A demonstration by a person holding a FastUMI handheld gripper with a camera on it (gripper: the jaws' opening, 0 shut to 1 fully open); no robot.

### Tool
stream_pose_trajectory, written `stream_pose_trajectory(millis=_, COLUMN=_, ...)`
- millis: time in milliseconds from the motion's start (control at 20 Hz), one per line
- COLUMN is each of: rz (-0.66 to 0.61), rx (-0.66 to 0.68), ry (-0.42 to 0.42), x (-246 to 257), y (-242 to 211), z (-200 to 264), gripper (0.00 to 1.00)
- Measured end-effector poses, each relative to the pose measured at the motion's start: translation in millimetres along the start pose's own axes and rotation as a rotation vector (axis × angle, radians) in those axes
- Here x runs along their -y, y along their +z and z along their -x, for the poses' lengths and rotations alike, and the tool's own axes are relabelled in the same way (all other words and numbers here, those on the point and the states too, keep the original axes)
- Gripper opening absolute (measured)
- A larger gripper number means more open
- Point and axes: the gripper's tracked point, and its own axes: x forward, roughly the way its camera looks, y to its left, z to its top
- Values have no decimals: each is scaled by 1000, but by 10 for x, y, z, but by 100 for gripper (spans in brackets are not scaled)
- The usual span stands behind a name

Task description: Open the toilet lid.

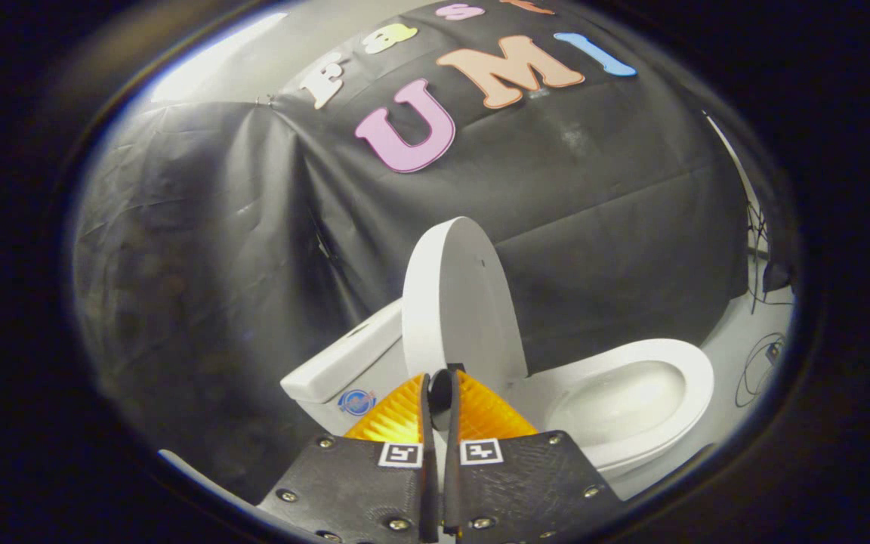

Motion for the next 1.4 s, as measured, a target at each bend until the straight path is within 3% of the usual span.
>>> stream_pose_trajectory(millis=700, rz=57, rx=-1, ry=65, x=-475, y=-112, z=-205, gripper=4)
stream_pose_trajectory(millis=1050, rz=238, rx=-24, ry=44, x=-732, y=-239, z=-347, gripper=4)
stream_pose_trajectory(millis=1400, rz=293, rx=-63, ry=49, x=-868, y=-332, z=-406, gripper=6)
